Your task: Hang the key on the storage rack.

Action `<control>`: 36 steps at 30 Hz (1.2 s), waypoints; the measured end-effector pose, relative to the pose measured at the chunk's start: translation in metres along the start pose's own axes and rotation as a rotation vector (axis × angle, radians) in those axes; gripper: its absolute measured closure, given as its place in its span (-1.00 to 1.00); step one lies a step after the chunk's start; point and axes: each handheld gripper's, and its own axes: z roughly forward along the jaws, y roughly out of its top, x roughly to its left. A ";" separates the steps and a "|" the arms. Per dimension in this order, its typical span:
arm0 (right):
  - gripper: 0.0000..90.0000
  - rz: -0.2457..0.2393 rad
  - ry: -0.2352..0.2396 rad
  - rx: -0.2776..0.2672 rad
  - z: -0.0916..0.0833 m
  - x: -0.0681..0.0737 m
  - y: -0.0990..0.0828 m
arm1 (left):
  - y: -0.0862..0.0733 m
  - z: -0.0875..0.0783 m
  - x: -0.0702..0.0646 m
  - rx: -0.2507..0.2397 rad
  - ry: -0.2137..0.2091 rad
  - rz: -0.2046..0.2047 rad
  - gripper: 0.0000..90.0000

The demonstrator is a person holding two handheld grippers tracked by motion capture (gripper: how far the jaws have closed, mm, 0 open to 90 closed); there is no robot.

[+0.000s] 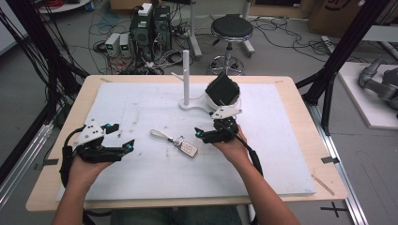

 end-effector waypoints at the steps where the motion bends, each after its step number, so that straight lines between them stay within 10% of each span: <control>1: -0.63 0.002 0.007 0.001 0.002 0.003 0.001 | -0.001 -0.002 0.000 -0.002 0.005 -0.004 -0.57; 28: -0.62 -0.104 0.204 0.150 0.090 0.057 0.014 | -0.024 -0.034 0.006 0.028 0.077 -0.036 -0.57; 36: 0.25 -0.148 0.253 0.226 0.102 0.061 0.015 | -0.027 -0.040 0.006 0.034 0.095 -0.034 -0.57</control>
